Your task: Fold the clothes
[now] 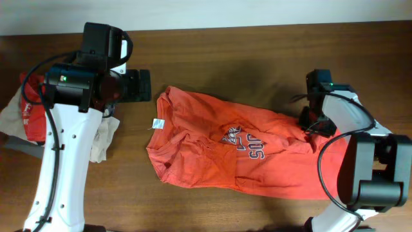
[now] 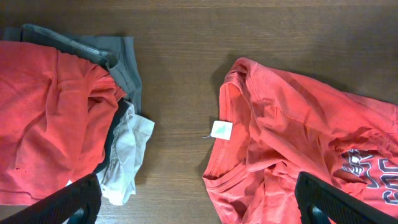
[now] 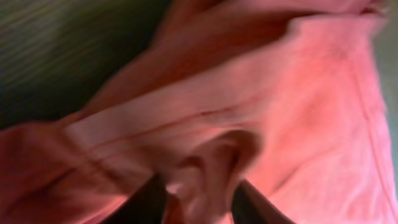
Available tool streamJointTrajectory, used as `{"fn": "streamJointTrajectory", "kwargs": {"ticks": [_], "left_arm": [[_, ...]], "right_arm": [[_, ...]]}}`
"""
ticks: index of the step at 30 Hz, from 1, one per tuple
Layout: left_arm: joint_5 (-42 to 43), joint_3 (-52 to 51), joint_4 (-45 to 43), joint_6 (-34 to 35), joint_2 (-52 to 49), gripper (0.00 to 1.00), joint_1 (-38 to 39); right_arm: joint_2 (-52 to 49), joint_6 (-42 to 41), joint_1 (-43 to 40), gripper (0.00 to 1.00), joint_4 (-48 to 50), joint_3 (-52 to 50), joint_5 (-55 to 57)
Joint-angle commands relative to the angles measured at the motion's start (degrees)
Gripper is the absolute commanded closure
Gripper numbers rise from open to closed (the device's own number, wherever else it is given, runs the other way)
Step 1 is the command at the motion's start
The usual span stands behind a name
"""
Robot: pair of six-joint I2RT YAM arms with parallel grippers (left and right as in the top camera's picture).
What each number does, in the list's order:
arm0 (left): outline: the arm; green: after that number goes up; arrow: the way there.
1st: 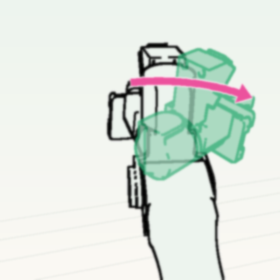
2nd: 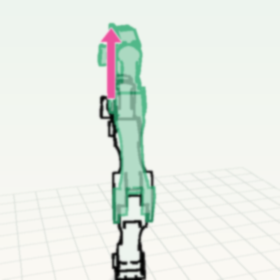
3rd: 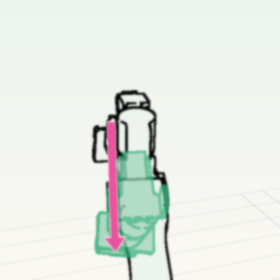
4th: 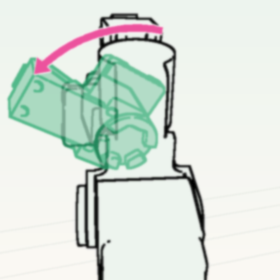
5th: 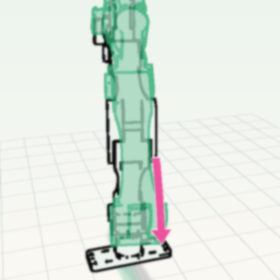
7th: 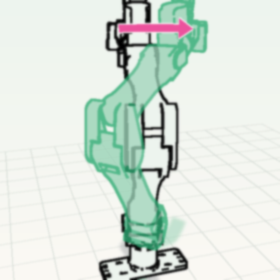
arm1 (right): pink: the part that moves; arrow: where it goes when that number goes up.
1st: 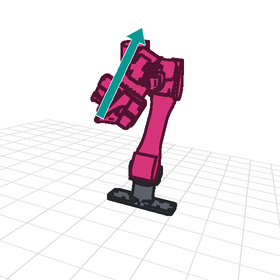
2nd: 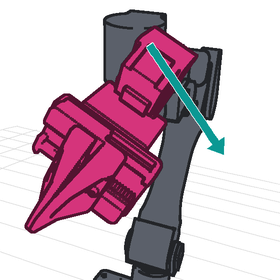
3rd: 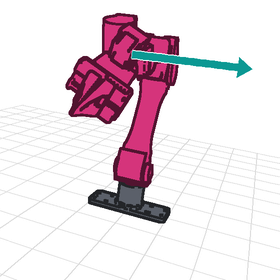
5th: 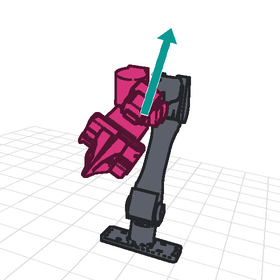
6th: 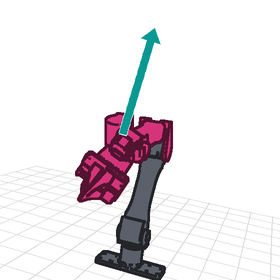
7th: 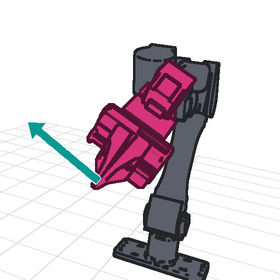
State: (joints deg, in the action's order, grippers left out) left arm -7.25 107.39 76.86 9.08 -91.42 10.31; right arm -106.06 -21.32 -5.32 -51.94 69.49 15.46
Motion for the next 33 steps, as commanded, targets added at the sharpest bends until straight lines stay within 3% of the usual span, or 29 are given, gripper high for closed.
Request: {"fn": "streamJointTrajectory", "kwargs": {"ticks": [1,6,12,22,29,33], "left_arm": [[0.6,-0.5,-0.4,0.3,0.3,0.01,-0.3],[0.6,-0.5,-0.4,0.3,0.3,0.01,-0.3],[0.6,-0.5,-0.4,0.3,0.3,0.01,-0.3],[0.6,-0.5,-0.4,0.3,0.3,0.01,-0.3],[0.6,-0.5,-1.1,0.3,0.3,0.01,-0.3],[0.6,-0.5,-1.4,0.3,0.3,0.01,-0.3]], "right_arm": [[2.0,5.9,1.6,0.51,0.5,1.0,-4.7],[1.2,5.9,2.1,0.34,2.1,0.9,-1.3],[-1.2,5.7,1.8,0.34,4.4,0.8,2.4],[-1.7,-11.5,-1.4,0.95,-1.3,0.9,7.6],[5.0,-19.6,-5.7,0.96,-7.6,0.9,-0.3],[8.3,-20.2,-7.6,0.96,-9.6,0.9,-6.9]]}}
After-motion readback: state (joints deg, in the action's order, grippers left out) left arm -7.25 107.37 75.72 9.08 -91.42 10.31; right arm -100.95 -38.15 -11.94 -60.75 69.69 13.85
